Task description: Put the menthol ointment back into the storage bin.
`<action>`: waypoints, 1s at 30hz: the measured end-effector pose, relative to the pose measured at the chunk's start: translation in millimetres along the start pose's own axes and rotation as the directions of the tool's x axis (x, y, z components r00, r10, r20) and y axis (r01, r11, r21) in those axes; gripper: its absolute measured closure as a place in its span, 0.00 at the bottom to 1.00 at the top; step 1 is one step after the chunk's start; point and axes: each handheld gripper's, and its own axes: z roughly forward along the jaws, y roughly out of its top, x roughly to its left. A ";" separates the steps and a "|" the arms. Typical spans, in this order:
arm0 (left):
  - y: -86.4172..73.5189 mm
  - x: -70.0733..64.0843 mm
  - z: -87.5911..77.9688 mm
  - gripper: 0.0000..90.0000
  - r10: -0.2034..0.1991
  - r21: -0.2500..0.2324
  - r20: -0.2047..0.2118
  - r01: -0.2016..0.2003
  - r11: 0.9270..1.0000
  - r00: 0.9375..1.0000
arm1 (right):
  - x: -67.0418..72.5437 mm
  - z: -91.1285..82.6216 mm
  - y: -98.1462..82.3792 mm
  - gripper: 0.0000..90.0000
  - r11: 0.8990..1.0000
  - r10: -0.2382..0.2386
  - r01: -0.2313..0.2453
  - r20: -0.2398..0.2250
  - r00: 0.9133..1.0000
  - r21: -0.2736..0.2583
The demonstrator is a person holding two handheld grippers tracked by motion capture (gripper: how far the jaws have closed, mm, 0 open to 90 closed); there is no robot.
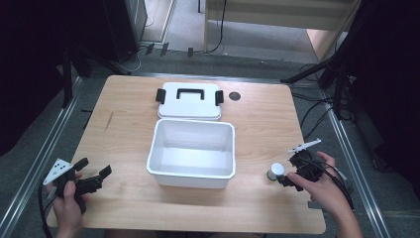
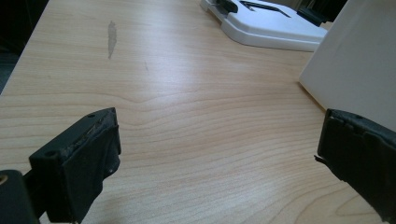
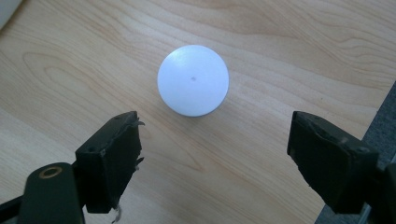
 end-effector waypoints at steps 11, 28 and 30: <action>0.1 0.2 -0.1 0.00 0.000 -0.003 -0.001 0.000 1.000 1.000 | 5.7 14.5 20.7 0.19 0.990 0.029 -0.027 -0.010 1.000 0.136; 0.2 1.3 0.0 0.00 -0.006 -0.001 0.008 0.006 1.000 1.000 | 14.3 40.7 49.2 0.44 0.959 0.127 -0.130 0.029 0.992 0.251; 0.2 1.2 -0.1 0.00 -0.006 -0.002 0.007 0.006 1.000 1.000 | 14.1 41.8 49.3 0.44 0.959 0.123 -0.126 0.028 0.992 0.254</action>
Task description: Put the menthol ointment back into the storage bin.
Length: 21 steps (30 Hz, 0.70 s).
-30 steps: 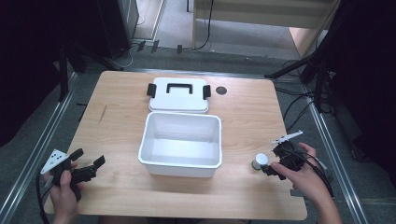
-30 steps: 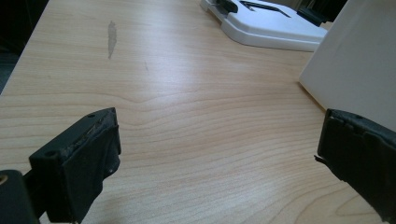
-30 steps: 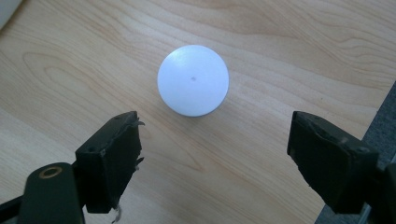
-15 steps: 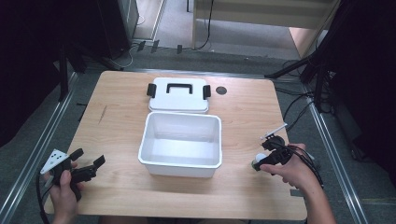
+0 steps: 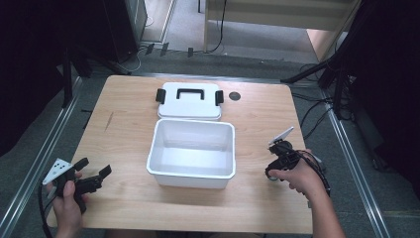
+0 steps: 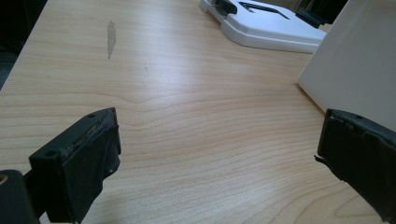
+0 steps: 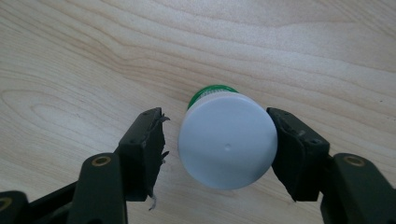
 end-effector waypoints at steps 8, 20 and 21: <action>0.0 -0.5 0.6 0.00 -0.002 0.001 -0.001 0.002 1.000 1.000 | 0.0 0.8 2.4 0.57 1.000 -0.015 0.015 0.003 1.000 0.014; 0.0 -0.8 0.5 0.00 0.000 -0.002 -0.004 0.000 1.000 1.000 | 1.9 -21.2 8.6 0.57 1.000 -0.031 0.031 -0.009 0.999 0.003; 0.0 -0.8 0.5 0.00 0.000 -0.002 -0.004 0.000 1.000 1.000 | 2.6 -23.6 9.6 0.57 0.999 -0.034 0.034 -0.011 0.999 0.004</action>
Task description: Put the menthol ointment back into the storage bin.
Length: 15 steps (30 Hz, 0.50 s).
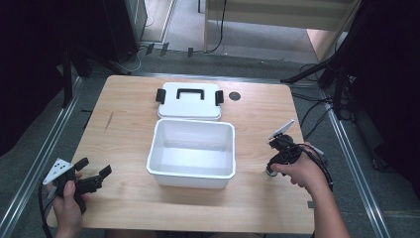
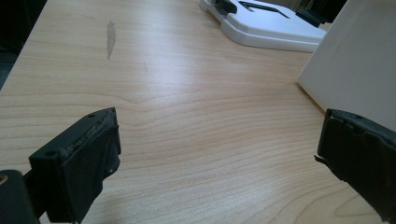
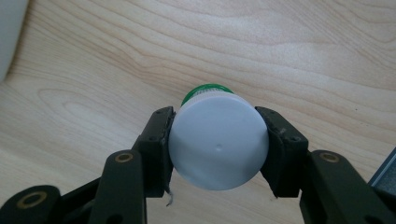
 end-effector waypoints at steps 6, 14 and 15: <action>0.0 -0.5 -0.5 0.00 0.009 -0.001 -0.002 -0.009 1.000 1.000 | 3.8 -11.6 5.2 0.57 1.000 -0.001 0.001 -0.003 1.000 -0.001; 0.0 -0.3 -0.5 0.00 0.006 -0.003 -0.001 -0.006 1.000 1.000 | 15.2 -25.8 13.7 0.57 0.999 -0.034 0.034 -0.016 0.999 0.000; 0.0 -0.4 -0.6 0.00 0.008 -0.003 -0.001 -0.008 1.000 1.000 | 17.0 -28.6 16.0 0.57 0.999 -0.038 0.038 -0.024 0.999 0.001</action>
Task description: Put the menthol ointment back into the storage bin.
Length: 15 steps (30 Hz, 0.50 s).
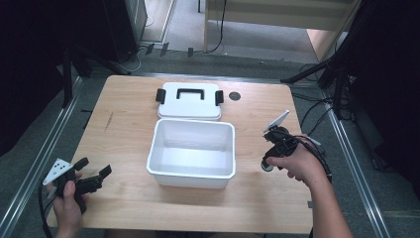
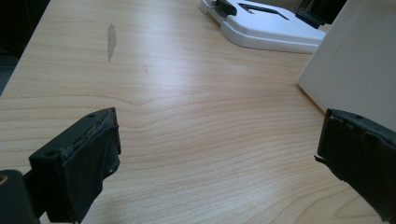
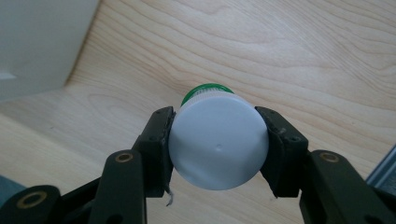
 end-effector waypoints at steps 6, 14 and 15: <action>0.0 -0.3 0.2 0.00 0.002 -0.002 -0.002 -0.002 1.000 1.000 | 5.3 -6.2 6.0 0.57 1.000 -0.007 0.006 -0.021 1.000 -0.009; -0.2 -0.2 -0.3 0.00 0.003 -0.005 -0.001 -0.003 1.000 1.000 | 12.1 -16.0 13.5 0.57 1.000 -0.018 0.018 -0.021 1.000 -0.010; -0.1 -0.2 -0.1 0.00 0.001 -0.006 -0.002 -0.001 1.000 1.000 | 13.5 -17.5 14.6 0.57 1.000 -0.021 0.021 -0.020 1.000 -0.009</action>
